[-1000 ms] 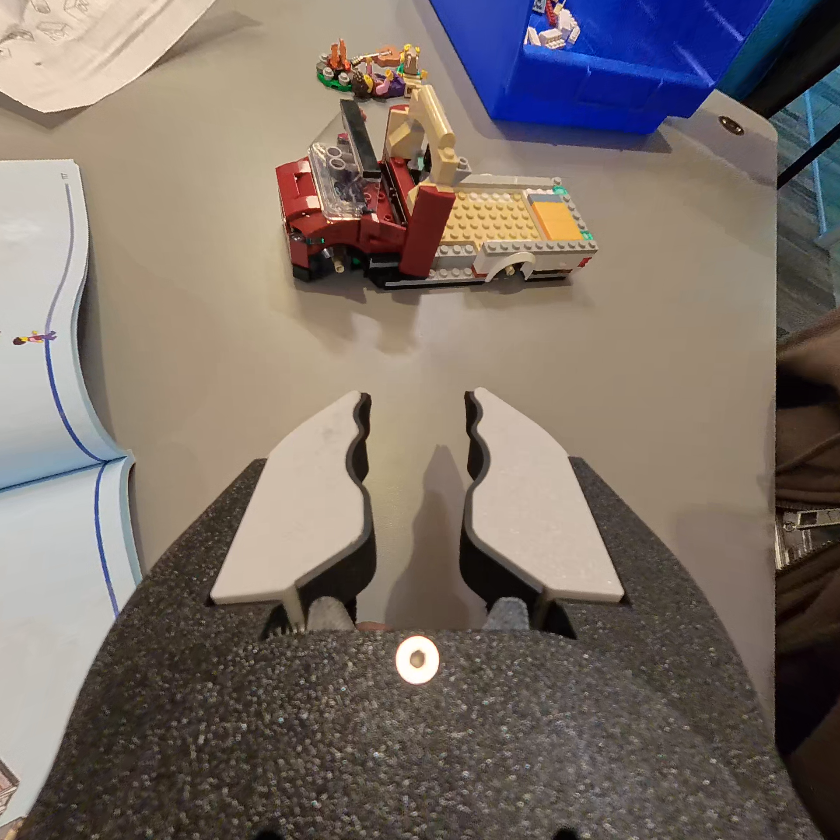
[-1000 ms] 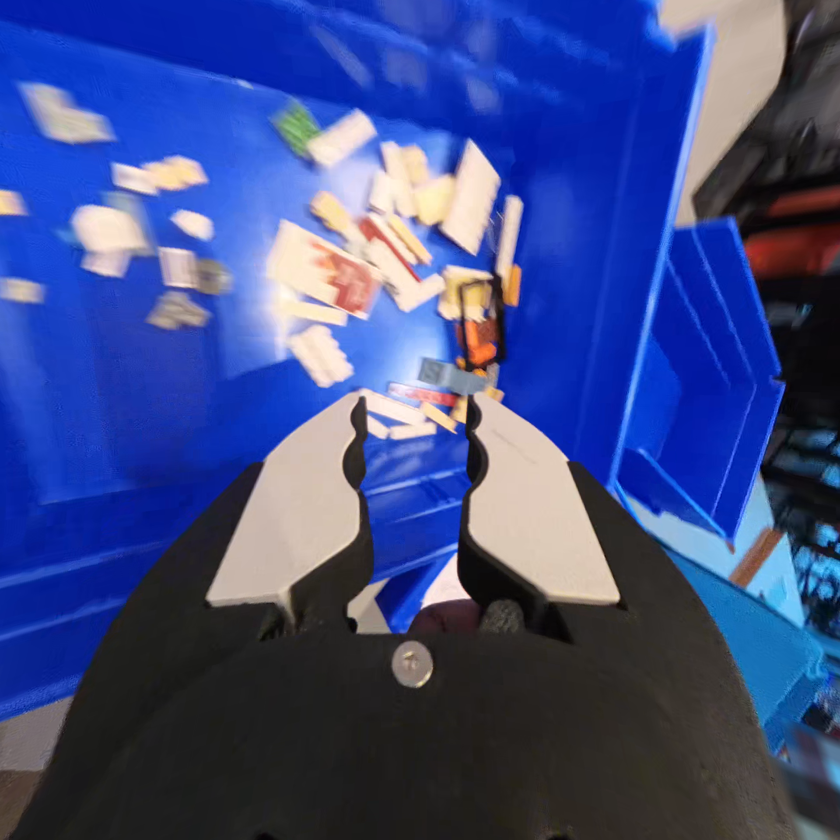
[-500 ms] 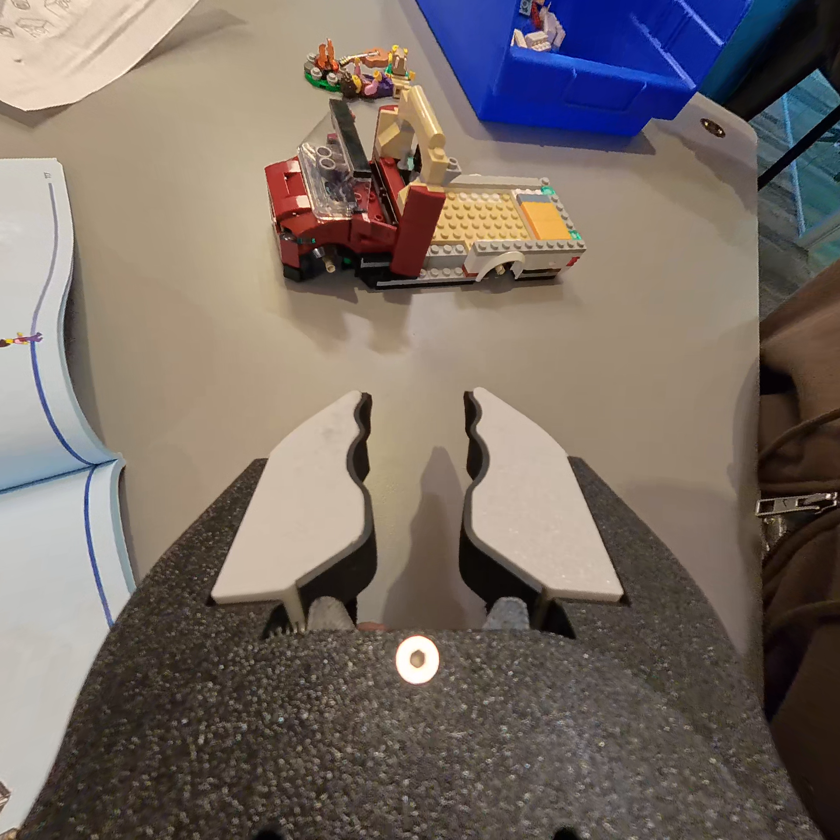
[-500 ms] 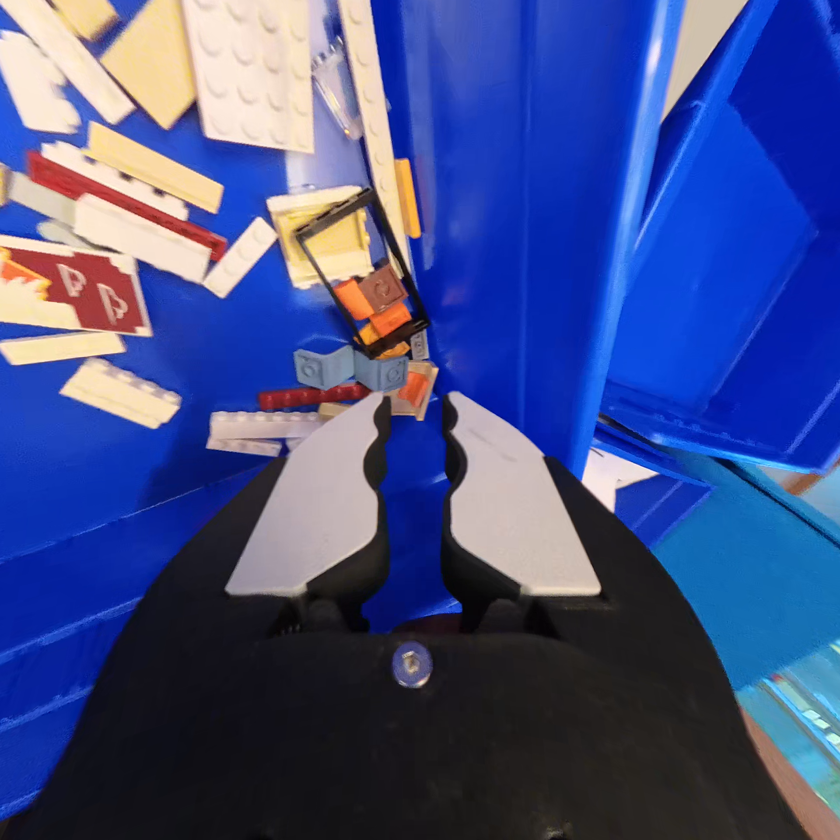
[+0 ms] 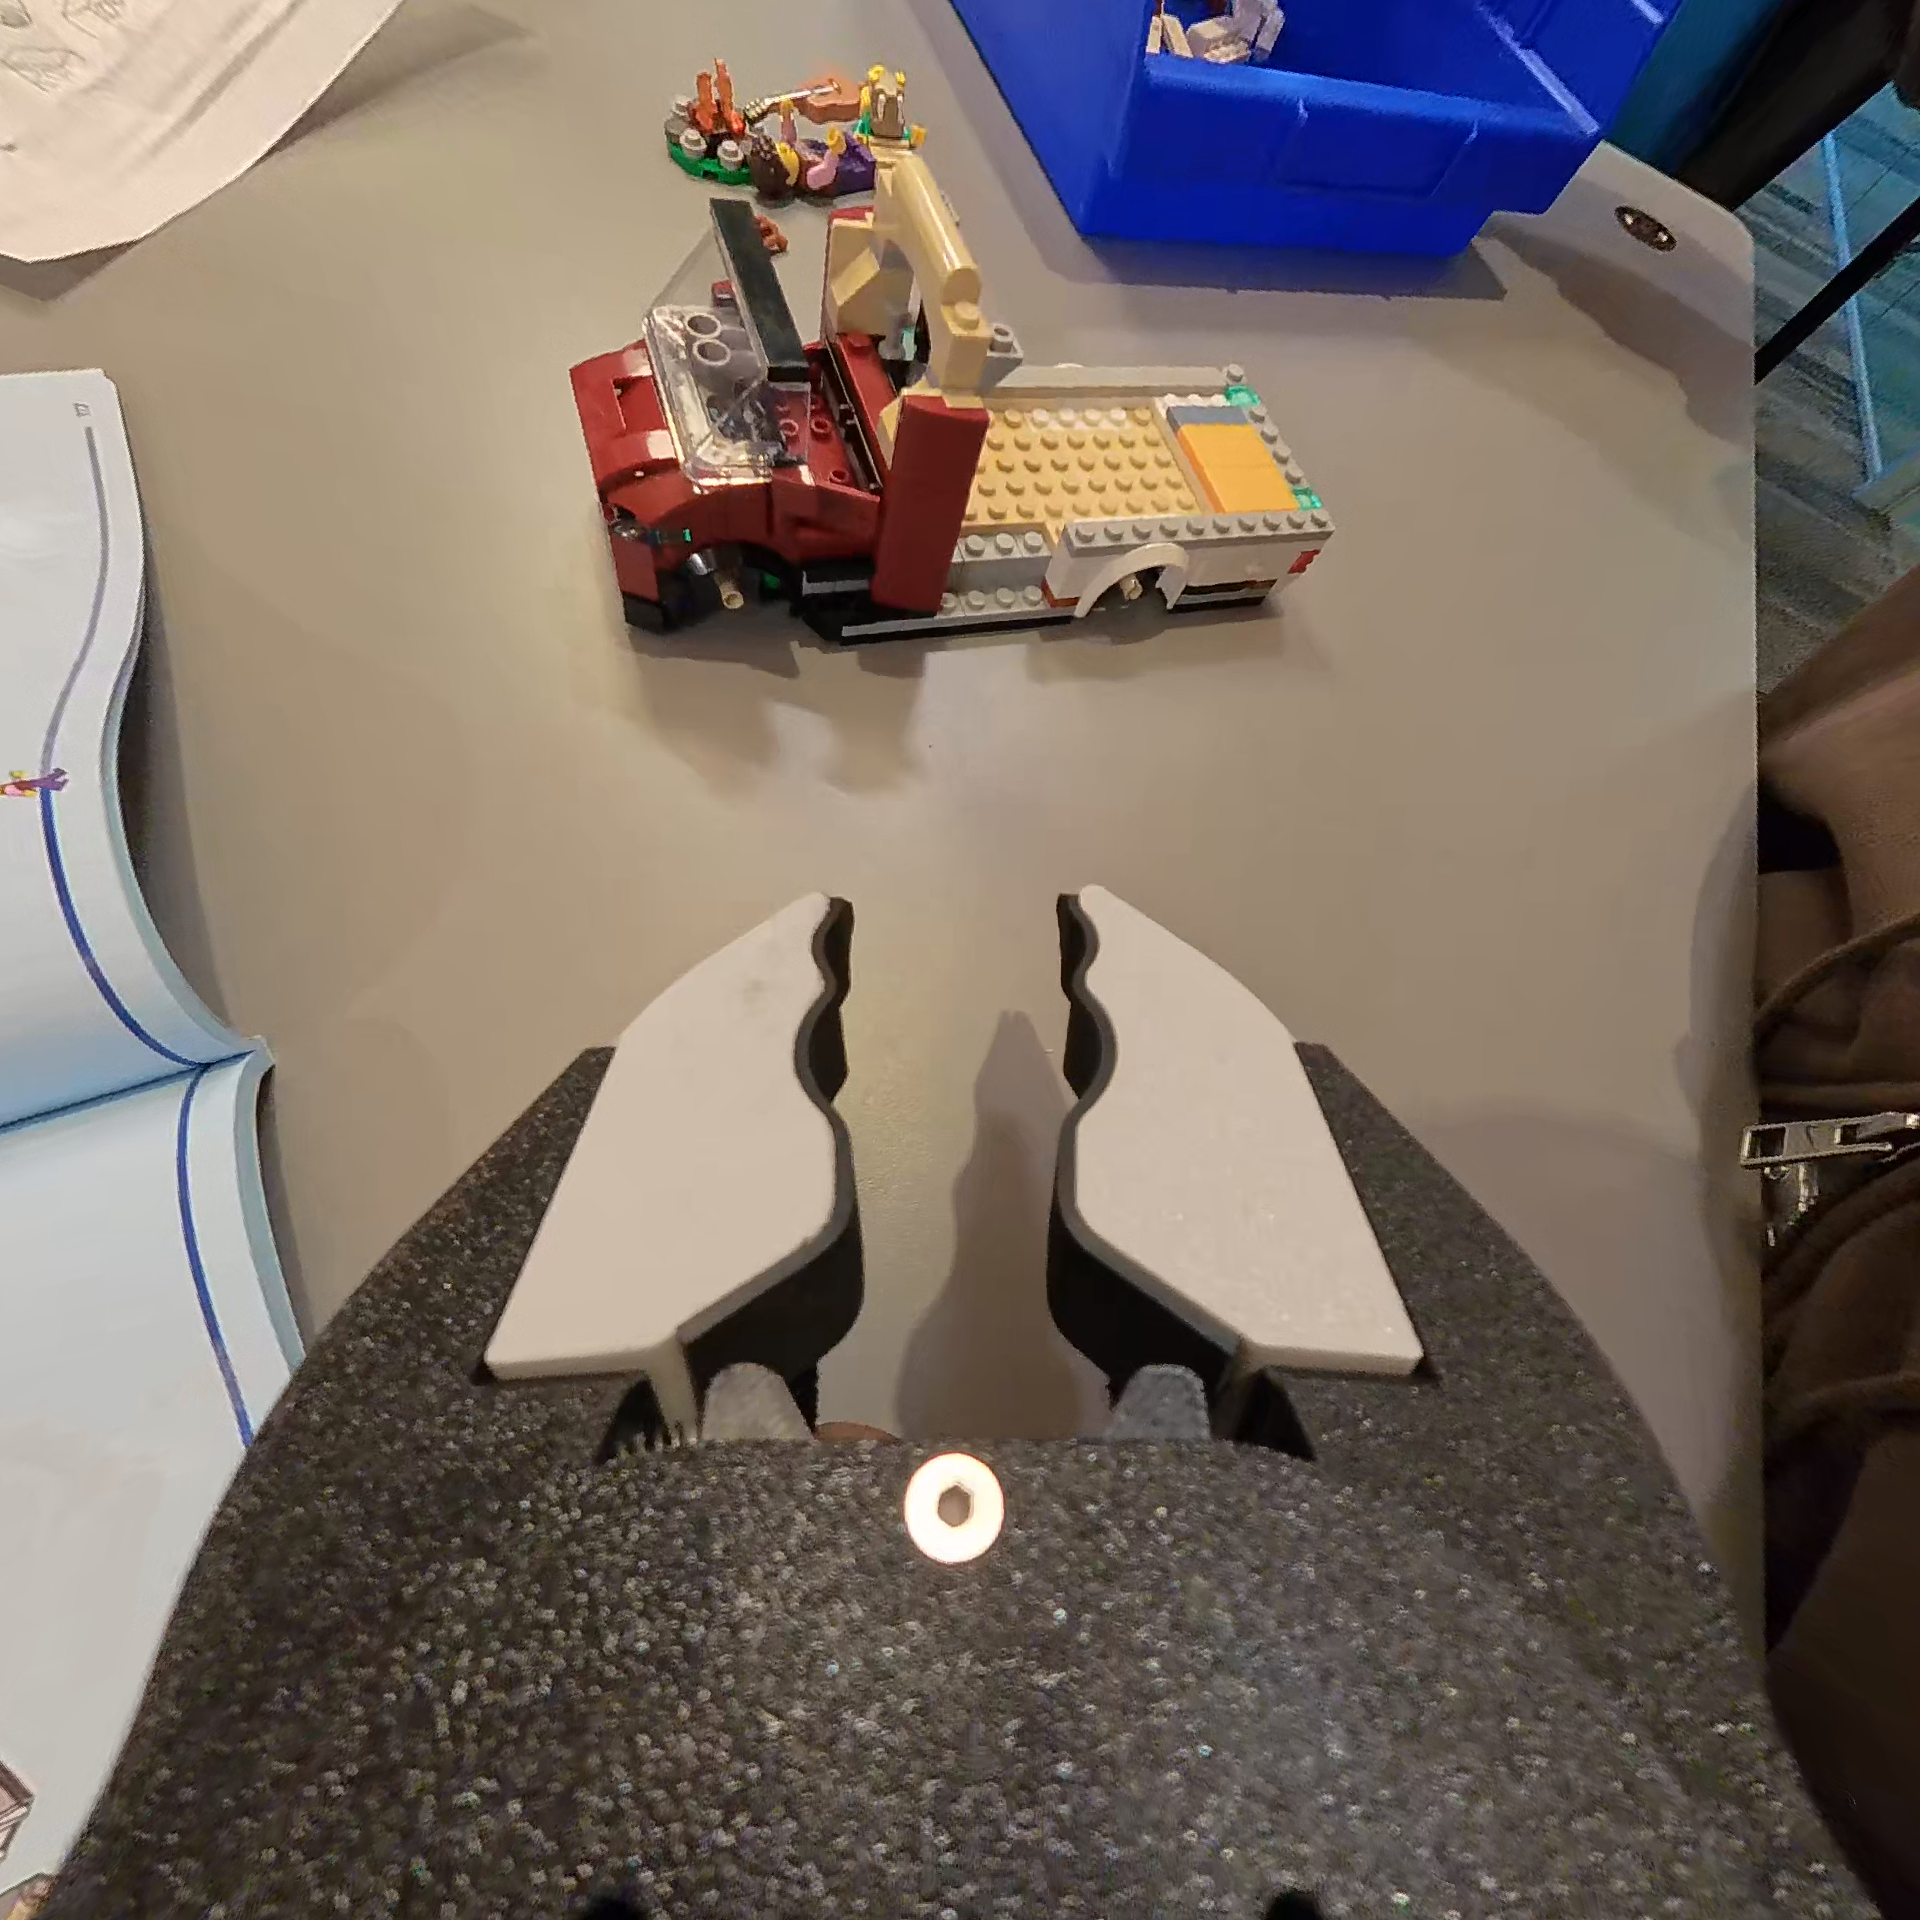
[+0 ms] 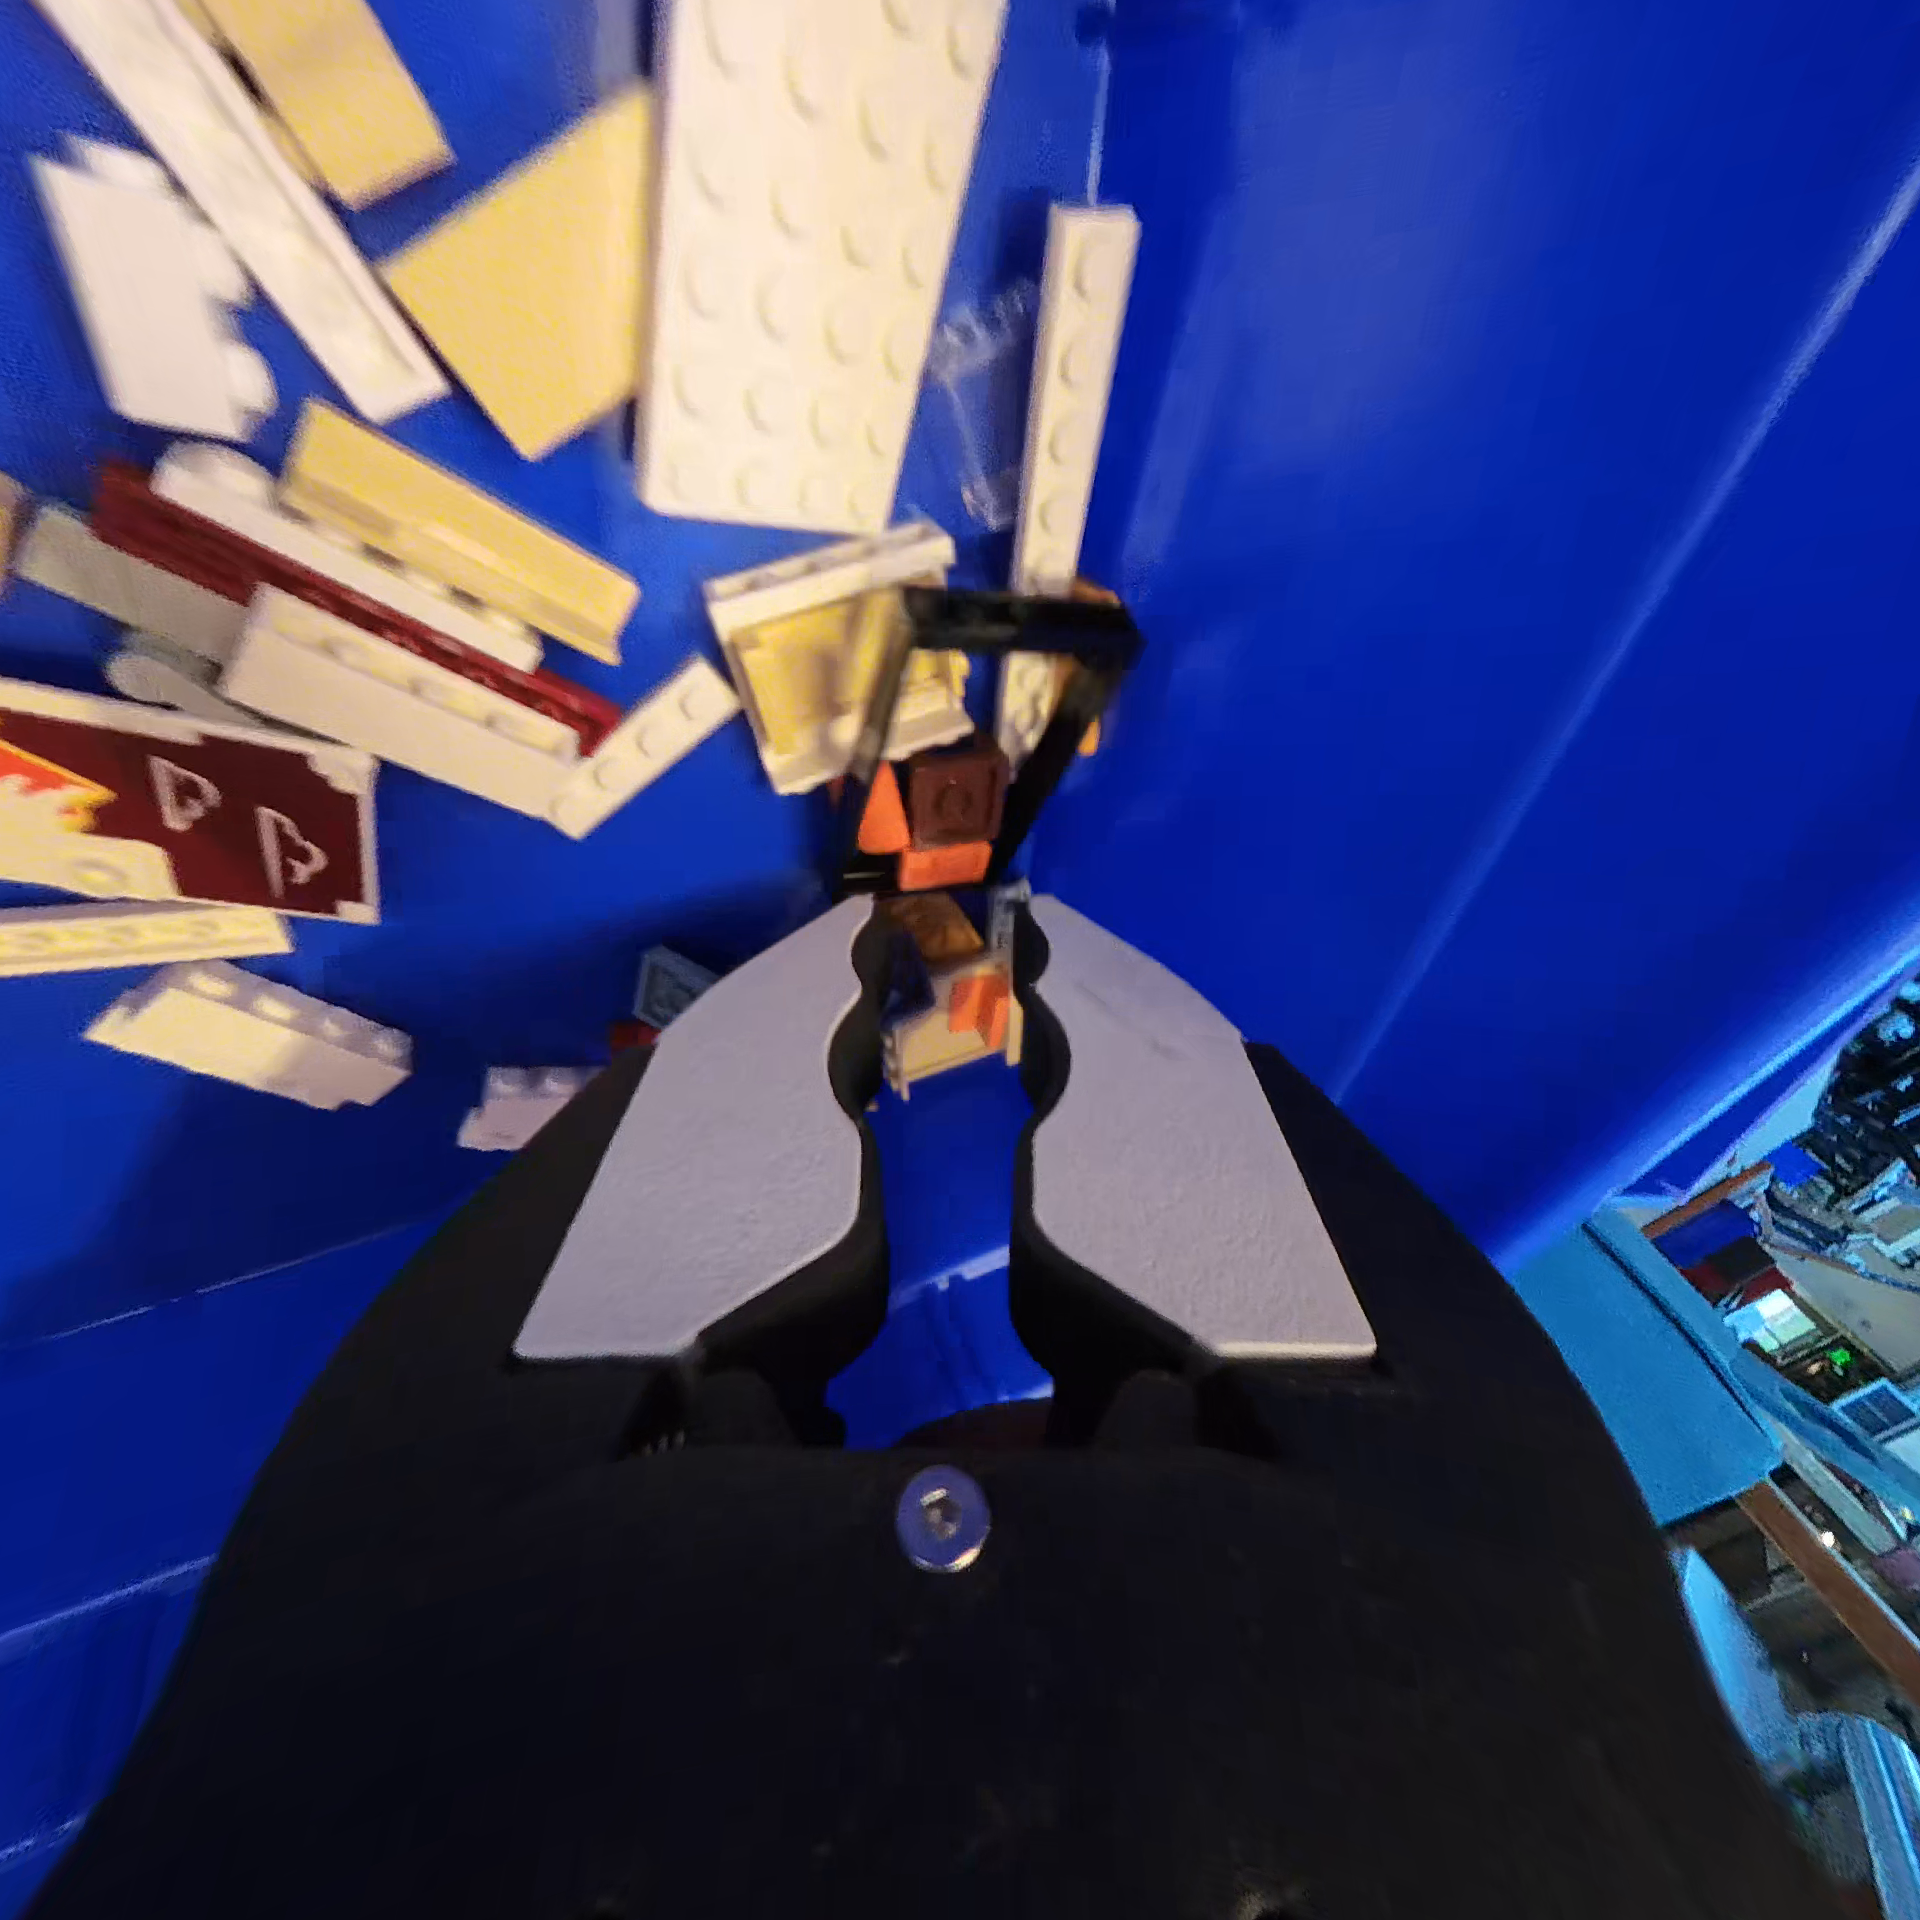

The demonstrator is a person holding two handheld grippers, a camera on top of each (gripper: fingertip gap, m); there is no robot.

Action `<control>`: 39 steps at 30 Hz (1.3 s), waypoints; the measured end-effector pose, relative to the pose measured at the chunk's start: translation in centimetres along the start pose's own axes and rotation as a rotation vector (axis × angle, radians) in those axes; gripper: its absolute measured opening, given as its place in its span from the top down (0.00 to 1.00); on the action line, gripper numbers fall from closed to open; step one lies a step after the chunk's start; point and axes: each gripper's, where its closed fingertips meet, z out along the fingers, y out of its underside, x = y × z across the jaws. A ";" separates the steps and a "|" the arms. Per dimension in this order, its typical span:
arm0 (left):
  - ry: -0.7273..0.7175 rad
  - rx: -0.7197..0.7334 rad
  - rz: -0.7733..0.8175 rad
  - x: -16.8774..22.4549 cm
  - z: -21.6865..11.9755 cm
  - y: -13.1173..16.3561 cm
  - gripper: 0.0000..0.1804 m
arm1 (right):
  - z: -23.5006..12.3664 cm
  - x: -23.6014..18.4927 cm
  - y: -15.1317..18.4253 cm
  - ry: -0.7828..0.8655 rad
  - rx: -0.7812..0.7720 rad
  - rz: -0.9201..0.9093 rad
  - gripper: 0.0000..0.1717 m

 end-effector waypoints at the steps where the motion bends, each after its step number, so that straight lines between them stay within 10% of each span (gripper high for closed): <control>1: 0.000 -0.001 0.001 0.0 0.0 0.0 0.78 | -0.1 -0.3 -0.5 -0.007 0.019 -0.013 0.87; 10: 0.007 0.004 -0.010 0.0 -0.1 -0.1 0.79 | -3.9 -0.9 -3.6 -0.111 0.303 0.009 0.88; 39: 0.019 0.007 -0.027 -0.1 -0.1 -0.1 0.79 | -0.5 -0.8 -1.6 -0.010 0.166 -0.212 0.90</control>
